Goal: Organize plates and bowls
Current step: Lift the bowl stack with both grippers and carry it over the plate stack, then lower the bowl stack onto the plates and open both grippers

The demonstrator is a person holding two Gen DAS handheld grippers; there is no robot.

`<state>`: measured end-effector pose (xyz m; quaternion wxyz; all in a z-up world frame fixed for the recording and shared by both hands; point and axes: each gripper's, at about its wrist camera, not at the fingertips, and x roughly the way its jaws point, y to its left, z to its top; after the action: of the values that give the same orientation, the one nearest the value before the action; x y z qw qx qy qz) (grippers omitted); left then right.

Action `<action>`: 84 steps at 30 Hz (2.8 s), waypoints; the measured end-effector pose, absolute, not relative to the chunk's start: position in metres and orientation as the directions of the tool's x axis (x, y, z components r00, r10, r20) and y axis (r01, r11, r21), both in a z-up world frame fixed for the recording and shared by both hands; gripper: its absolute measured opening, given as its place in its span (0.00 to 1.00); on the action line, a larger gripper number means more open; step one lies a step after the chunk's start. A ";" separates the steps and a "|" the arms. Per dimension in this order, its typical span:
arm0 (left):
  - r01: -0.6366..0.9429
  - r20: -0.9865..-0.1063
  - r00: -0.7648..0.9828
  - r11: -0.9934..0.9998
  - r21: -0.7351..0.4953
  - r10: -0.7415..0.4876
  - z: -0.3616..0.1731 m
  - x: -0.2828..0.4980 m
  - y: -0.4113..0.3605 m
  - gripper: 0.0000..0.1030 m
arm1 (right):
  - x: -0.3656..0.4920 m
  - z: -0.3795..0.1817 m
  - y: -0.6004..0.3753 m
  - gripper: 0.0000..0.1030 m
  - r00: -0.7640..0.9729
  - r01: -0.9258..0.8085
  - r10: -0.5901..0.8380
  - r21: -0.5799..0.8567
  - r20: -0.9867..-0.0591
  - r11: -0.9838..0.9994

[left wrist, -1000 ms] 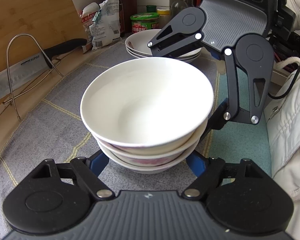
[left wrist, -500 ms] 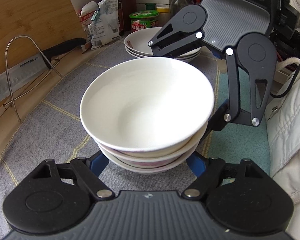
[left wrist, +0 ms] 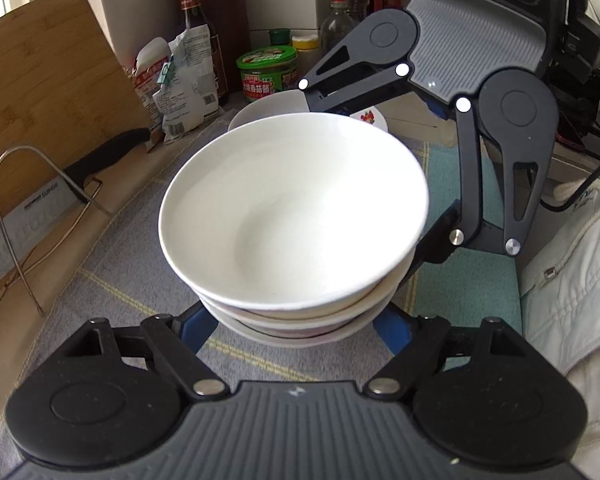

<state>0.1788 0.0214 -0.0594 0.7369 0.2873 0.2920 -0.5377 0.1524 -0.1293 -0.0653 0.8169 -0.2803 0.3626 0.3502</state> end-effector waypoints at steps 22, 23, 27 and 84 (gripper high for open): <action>0.982 -0.709 0.168 0.050 0.185 -0.685 -0.057 0.228 -0.146 0.81 | 0.178 -0.050 -0.280 0.84 0.619 -0.593 0.203 -0.282 -0.759 0.754; 0.982 -0.712 0.165 0.045 0.185 -0.683 -0.060 0.229 -0.149 0.81 | 0.181 -0.051 -0.283 0.84 0.617 -0.590 0.199 -0.280 -0.761 0.758; 0.984 -0.723 0.152 0.035 0.175 -0.674 -0.072 0.235 -0.160 0.81 | 0.190 -0.059 -0.294 0.84 0.609 -0.579 0.188 -0.270 -0.770 0.769; 0.582 -0.556 0.666 0.813 -0.030 -0.497 -0.002 0.111 -0.019 0.99 | 0.051 -0.016 -0.223 1.00 0.725 0.315 -0.277 -0.053 -0.630 0.947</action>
<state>0.1108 -0.0188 -0.0021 0.9097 0.0752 0.2809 -0.2966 0.0506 -0.2232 -0.0161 0.9284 0.0287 0.3345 -0.1595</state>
